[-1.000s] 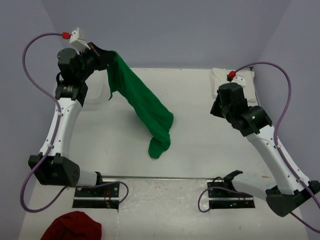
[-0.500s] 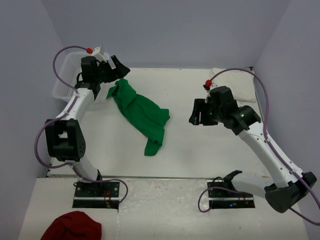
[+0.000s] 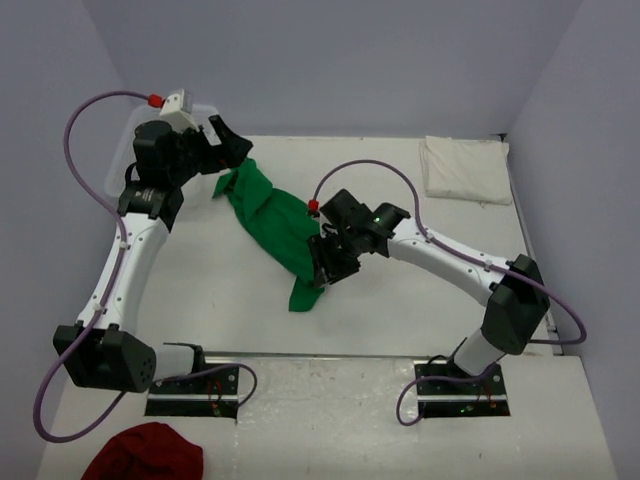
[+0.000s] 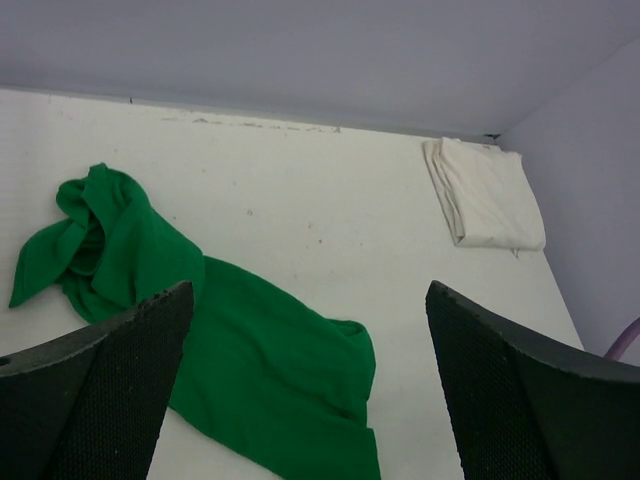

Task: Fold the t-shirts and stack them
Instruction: Flatten out the tshirt

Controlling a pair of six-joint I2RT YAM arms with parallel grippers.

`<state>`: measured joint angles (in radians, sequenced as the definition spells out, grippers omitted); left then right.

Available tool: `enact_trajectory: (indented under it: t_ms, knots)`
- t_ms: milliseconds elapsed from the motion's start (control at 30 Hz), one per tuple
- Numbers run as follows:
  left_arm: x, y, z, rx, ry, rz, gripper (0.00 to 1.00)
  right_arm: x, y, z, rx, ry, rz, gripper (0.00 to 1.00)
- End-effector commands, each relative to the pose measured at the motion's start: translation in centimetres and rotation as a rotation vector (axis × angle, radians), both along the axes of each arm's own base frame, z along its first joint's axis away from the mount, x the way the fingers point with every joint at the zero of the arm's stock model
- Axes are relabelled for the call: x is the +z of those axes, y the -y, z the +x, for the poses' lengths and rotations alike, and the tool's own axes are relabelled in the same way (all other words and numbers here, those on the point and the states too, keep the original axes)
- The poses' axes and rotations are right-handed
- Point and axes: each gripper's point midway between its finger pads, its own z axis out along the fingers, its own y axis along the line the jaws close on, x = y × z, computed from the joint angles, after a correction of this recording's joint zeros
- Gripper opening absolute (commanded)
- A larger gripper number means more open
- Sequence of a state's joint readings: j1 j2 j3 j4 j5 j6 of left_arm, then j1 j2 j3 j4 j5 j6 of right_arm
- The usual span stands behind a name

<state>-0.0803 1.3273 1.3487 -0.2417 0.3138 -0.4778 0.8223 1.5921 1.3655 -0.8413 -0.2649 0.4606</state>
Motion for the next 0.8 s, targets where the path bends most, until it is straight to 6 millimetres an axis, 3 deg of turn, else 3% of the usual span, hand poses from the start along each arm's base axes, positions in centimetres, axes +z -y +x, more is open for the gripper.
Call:
enact_trajectory:
  t_ms: [0, 233, 533, 767]
  knots:
    - [-3.4, -0.2, -2.5, -0.002, -0.098, 0.046, 0.98, 0.2, -3.1, -2.1, 0.073, -0.041, 0.07, 0.47]
    - [-5.2, 0.1, -3.7, -0.021, -0.134, 0.028, 0.97, -4.8, -5.6, -4.8, 0.2, -0.124, -0.018, 0.52]
    - [-4.6, 0.7, -4.1, -0.057, -0.112, 0.015, 0.98, -8.6, -7.8, -2.4, 0.243, -0.1, -0.095, 0.56]
    - [-5.4, 0.7, -4.3, -0.069, -0.122, 0.03, 0.98, -9.7, -8.9, -1.5, 0.259, -0.104, -0.116, 0.58]
